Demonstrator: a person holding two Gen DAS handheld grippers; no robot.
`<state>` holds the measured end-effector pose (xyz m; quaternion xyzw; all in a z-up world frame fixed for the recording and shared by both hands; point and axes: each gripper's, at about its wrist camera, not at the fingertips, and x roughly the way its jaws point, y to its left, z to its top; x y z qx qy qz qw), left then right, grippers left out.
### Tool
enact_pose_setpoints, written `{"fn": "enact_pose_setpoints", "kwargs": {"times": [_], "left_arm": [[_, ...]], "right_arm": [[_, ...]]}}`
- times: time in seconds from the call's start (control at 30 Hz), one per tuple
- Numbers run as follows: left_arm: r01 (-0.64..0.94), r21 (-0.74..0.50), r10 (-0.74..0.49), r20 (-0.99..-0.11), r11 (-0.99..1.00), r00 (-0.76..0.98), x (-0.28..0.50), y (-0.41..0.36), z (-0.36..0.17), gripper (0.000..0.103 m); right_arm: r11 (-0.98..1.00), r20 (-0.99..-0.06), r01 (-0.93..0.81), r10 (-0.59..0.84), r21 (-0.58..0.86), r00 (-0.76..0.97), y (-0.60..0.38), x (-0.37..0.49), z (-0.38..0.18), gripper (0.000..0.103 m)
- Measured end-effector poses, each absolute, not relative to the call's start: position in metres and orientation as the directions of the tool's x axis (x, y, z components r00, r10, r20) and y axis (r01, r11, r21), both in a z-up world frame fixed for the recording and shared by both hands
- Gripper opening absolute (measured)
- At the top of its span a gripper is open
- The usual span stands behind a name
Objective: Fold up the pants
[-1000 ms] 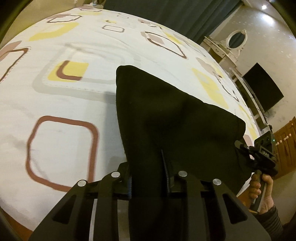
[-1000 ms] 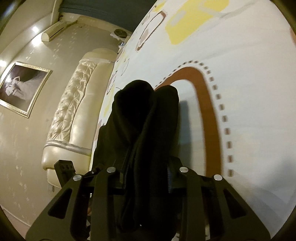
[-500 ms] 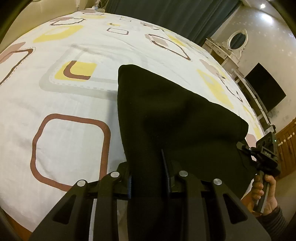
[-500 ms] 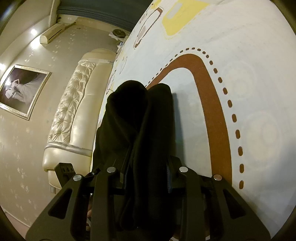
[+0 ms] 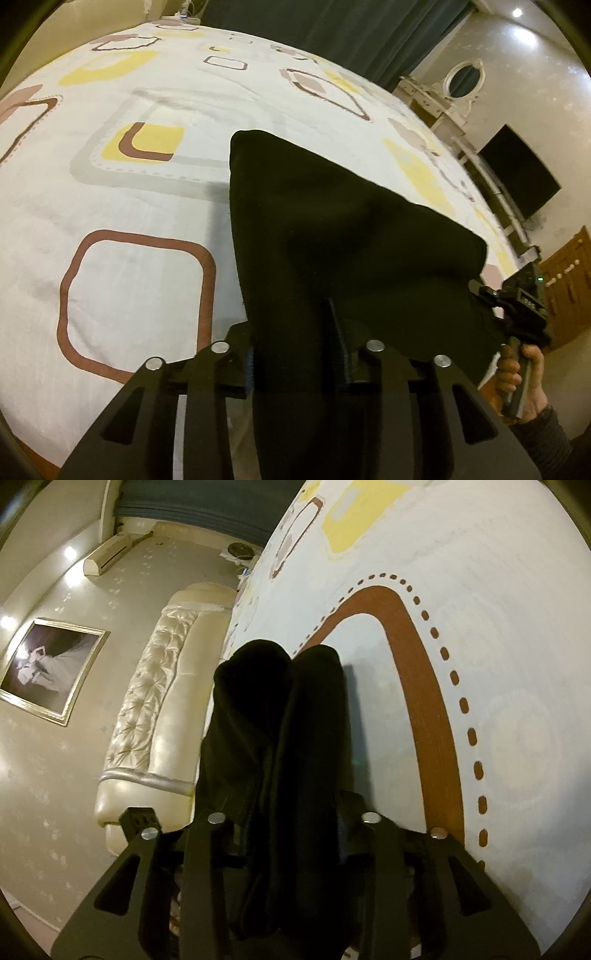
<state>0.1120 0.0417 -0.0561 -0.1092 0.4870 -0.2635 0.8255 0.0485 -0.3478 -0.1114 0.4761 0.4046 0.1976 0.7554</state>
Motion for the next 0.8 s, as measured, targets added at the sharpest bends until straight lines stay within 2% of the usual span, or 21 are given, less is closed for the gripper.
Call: {"fn": "enact_pose_setpoints", "kwargs": {"times": [0.07, 0.13, 0.23, 0.33, 0.53, 0.7, 0.77, 0.8], "left_arm": [[0.342, -0.451, -0.561, -0.731, 0.824, 0.389, 0.114, 0.049, -0.055, 0.046], [0.348, -0.443, -0.559, -0.720, 0.826, 0.412, 0.116, 0.054, -0.053, 0.060], [0.360, -0.465, -0.585, -0.702, 0.809, 0.407, 0.127, 0.057, -0.051, 0.062], [0.371, -0.500, -0.620, -0.683, 0.782, 0.387, 0.141, 0.053, -0.050, 0.071], [0.340, -0.511, -0.611, -0.712, 0.789, 0.346, 0.177, 0.041, -0.063, 0.074], [0.301, -0.578, -0.650, -0.704, 0.759, 0.286, 0.200, 0.041, -0.079, 0.080], [0.299, -0.600, -0.669, -0.689, 0.742, 0.278, 0.204, 0.042, -0.082, 0.081], [0.298, -0.608, -0.676, -0.684, 0.736, 0.275, 0.204, 0.042, -0.083, 0.081]], "right_arm": [[0.468, -0.410, 0.065, 0.689, 0.881, 0.597, -0.351, 0.049, -0.107, 0.048], [0.467, -0.404, 0.057, 0.690, 0.882, 0.600, -0.356, 0.052, -0.104, 0.058], [0.484, -0.413, 0.054, 0.679, 0.874, 0.606, -0.358, 0.063, -0.100, 0.066], [0.514, -0.437, 0.056, 0.660, 0.856, 0.611, -0.360, 0.078, -0.098, 0.068], [0.506, -0.432, 0.056, 0.667, 0.861, 0.607, -0.364, 0.107, -0.099, 0.074], [0.504, -0.429, 0.038, 0.691, 0.863, 0.582, -0.363, 0.122, -0.101, 0.073], [0.528, -0.454, 0.040, 0.686, 0.848, 0.569, -0.362, 0.125, -0.102, 0.062], [0.547, -0.475, 0.041, 0.684, 0.836, 0.554, -0.360, 0.127, -0.104, 0.048]]}}
